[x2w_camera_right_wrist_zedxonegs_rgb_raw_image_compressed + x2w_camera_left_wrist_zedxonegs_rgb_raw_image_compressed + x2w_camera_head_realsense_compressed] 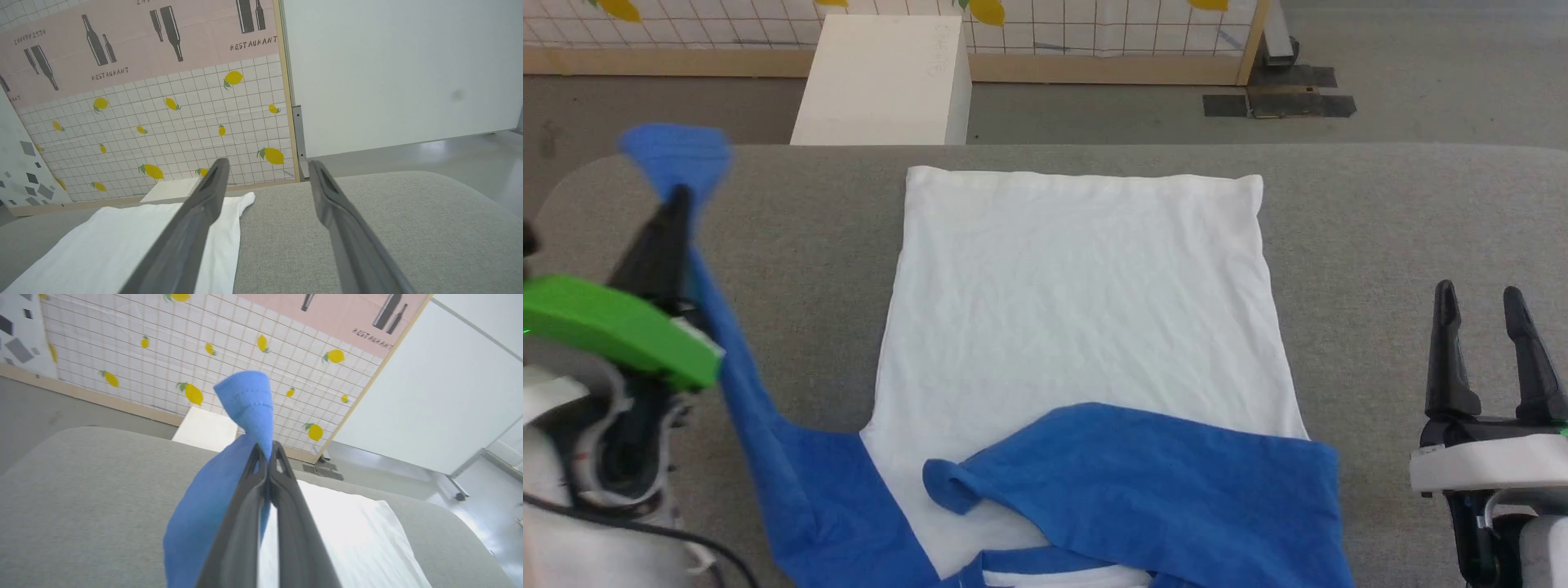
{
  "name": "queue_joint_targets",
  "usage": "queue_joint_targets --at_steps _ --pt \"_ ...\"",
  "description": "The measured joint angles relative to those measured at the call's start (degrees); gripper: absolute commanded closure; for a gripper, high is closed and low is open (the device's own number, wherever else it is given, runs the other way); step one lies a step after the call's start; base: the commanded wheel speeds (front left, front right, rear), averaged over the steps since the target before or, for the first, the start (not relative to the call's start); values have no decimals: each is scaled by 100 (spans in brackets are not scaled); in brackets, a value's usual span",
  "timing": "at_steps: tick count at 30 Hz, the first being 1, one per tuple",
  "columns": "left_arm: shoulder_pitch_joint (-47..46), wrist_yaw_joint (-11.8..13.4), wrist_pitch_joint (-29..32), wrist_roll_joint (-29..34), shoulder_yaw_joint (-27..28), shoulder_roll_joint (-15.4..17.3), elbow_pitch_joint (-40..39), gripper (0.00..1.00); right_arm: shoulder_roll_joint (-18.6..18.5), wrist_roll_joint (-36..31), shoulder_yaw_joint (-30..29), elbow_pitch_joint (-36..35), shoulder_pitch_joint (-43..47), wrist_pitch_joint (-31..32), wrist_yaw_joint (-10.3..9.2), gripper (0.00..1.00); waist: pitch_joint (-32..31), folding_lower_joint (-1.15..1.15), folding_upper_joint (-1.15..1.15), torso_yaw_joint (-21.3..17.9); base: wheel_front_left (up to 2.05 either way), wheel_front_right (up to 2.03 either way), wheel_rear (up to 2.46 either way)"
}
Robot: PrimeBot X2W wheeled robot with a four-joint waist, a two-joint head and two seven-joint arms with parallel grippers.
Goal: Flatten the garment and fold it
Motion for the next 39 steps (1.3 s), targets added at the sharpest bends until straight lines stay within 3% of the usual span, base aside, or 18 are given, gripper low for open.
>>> queue_joint_targets --at_steps 5,8,17,22,23,24,25,29,32,39 --pt "-313 -48 82 200 -1612 -544 281 100 -1 1 -7 0 37 2 -1 0 12 0 0 -45 0 0 0" --pt "-539 -67 36 280 -2498 -690 816 100 0 5 98 0 37 15 0 0 37 0 0 -138 0 0 0" --pt "-837 -71 -107 280 -4862 -735 2091 100 2 5 112 12 34 20 -1 0 164 0 0 -590 0 0 0" --pt "-831 -75 375 -140 -6267 -408 2358 100 0 60 89 70 39 -18 -1 0 243 0 0 -826 0 0 0" --pt "-814 -75 431 -232 -6366 -326 2414 100 0 69 88 83 43 -33 -1 0 254 0 0 -844 0 0 0" --pt "-809 -74 492 -328 -6437 -269 2451 76 0 85 88 90 46 -34 -1 0 267 0 0 -851 0 0 0" --pt "-808 -74 506 -389 -6492 -238 2452 0 1 92 85 96 46 -40 0 0 276 0 0 -847 0 0 0" --pt "-807 -75 385 -746 -6385 -234 2365 0 1 98 73 125 46 -67 -1 0 269 0 0 -774 0 0 0" --pt "-812 -60 92 -1135 -5872 -265 2096 0 1 91 67 132 46 -67 0 0 223 0 0 -706 0 0 0" --pt "-948 423 -1675 -1210 -4138 -15 1666 0 0 78 100 129 46 -13 -1 0 16 0 0 -550 0 0 0"
